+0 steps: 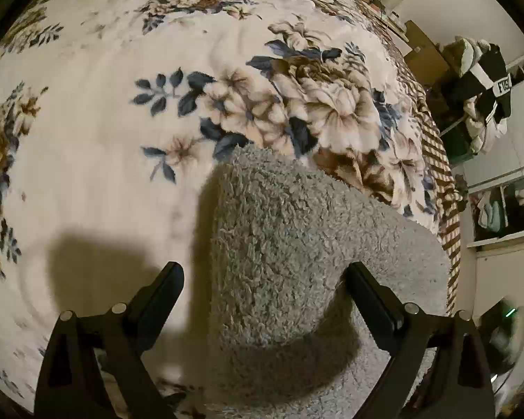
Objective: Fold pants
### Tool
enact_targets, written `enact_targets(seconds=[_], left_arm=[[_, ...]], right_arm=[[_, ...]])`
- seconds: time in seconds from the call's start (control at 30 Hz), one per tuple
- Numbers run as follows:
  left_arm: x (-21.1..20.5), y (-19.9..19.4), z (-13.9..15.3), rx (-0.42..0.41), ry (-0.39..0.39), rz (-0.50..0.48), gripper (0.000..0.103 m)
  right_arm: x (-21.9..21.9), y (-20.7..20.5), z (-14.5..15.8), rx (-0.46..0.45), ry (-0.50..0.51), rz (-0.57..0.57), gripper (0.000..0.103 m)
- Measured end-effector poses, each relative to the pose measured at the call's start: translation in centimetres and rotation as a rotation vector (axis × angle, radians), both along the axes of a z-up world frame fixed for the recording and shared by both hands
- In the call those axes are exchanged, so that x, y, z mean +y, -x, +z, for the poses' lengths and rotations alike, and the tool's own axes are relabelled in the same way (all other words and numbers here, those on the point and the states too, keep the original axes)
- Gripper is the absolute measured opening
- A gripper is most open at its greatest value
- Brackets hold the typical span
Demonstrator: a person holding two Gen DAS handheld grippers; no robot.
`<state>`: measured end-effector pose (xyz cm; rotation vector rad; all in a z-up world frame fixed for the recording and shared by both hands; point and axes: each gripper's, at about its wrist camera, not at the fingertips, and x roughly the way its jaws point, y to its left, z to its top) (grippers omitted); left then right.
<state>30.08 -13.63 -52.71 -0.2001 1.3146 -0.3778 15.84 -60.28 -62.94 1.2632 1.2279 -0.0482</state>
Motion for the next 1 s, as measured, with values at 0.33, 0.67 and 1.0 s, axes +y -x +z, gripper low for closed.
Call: enact_targets(seconds=[0.33,0.67,1.0], left_arm=[[-0.5,-0.1,-0.7,0.001,-0.01,-0.035,0.097],[0.9,5.2,-1.0,0.057,0.187,-0.104,0.096],[2.7,4.6,-6.2,0.163,0.31,-0.054,0.097]], right_arm=[[3.9,3.0,-5.0,0.027,-0.055,-0.11,0.015],[9.5,-0.6,-6.1,-0.167,-0.17,0.121,0.103],[15.4,-5.4,-8.1,-0.236,-0.22,0.154,0.095]])
